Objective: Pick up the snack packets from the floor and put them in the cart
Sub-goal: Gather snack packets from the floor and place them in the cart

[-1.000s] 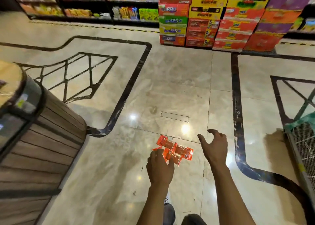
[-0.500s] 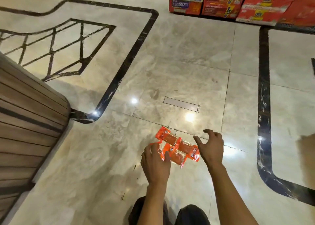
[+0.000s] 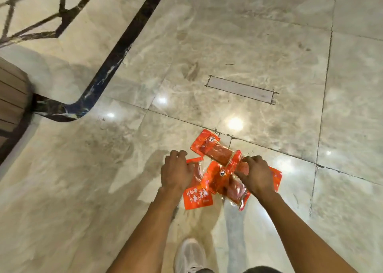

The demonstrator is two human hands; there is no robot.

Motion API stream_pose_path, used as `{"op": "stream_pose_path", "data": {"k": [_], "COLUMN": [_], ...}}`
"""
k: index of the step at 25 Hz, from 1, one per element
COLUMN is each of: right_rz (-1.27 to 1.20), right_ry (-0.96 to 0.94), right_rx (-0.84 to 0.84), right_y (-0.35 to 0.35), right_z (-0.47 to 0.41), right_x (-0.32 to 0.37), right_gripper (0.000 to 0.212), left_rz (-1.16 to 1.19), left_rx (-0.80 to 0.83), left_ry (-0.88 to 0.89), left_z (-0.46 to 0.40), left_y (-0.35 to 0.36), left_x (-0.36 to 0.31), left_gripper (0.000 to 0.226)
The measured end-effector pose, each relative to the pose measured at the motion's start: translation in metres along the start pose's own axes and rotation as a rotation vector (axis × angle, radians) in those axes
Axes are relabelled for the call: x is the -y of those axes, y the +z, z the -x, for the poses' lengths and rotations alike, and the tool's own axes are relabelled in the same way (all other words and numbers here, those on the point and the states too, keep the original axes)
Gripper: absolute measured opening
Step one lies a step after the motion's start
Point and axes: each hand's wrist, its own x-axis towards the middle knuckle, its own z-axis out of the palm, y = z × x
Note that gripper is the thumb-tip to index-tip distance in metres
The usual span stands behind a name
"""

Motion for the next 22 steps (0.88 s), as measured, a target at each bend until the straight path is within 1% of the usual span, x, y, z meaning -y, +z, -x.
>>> {"op": "stream_pose_path", "data": {"k": [2,5,6,8,10,12,14,15,17,19,22], "right_rz": [0.101,0.197,0.22,0.249,0.193,0.127,0.122,0.122,0.036,-0.081,-0.168], "right_ry": [-0.053,-0.087,-0.097,-0.1,-0.056,-0.009,0.029,0.046,0.071,0.092,0.14], "right_rx": [0.073,0.187,0.189,0.174,0.176,0.201,0.225,0.238,0.237,0.189,0.085], "right_y": [0.033,0.072,0.082,0.095,0.102,0.104,0.107,0.107,0.106,0.098,0.063], "right_z": [-0.011,-0.019,-0.02,-0.021,-0.025,-0.03,-0.032,-0.032,-0.033,-0.034,-0.029], "right_x": [-0.002,-0.001,-0.002,-0.004,-0.005,-0.004,-0.005,-0.007,-0.011,-0.016,-0.016], "right_gripper": [0.062,0.071,0.076,0.083,0.086,0.087,0.082,0.077,0.063,0.052,0.05], "left_rz": [-0.008,-0.016,-0.034,-0.045,0.077,0.264,0.373,0.4,0.43,0.43,0.541], "left_rx": [0.053,0.134,0.123,0.04,-0.007,0.016,0.051,0.062,0.07,0.072,0.026], "left_ry": [-0.037,-0.112,-0.121,-0.134,-0.203,-0.309,-0.352,-0.349,-0.33,-0.3,-0.262], "left_z": [-0.009,-0.007,-0.005,-0.001,-0.004,-0.009,-0.011,-0.011,-0.012,-0.012,-0.01], "left_y": [0.049,0.107,0.121,0.136,0.14,0.141,0.143,0.144,0.147,0.144,0.119], "left_x": [0.013,0.031,0.036,0.039,0.037,0.032,0.026,0.024,0.023,0.023,0.015], "left_gripper": [0.048,0.062,0.066,0.07,0.076,0.079,0.074,0.07,0.066,0.061,0.041]}}
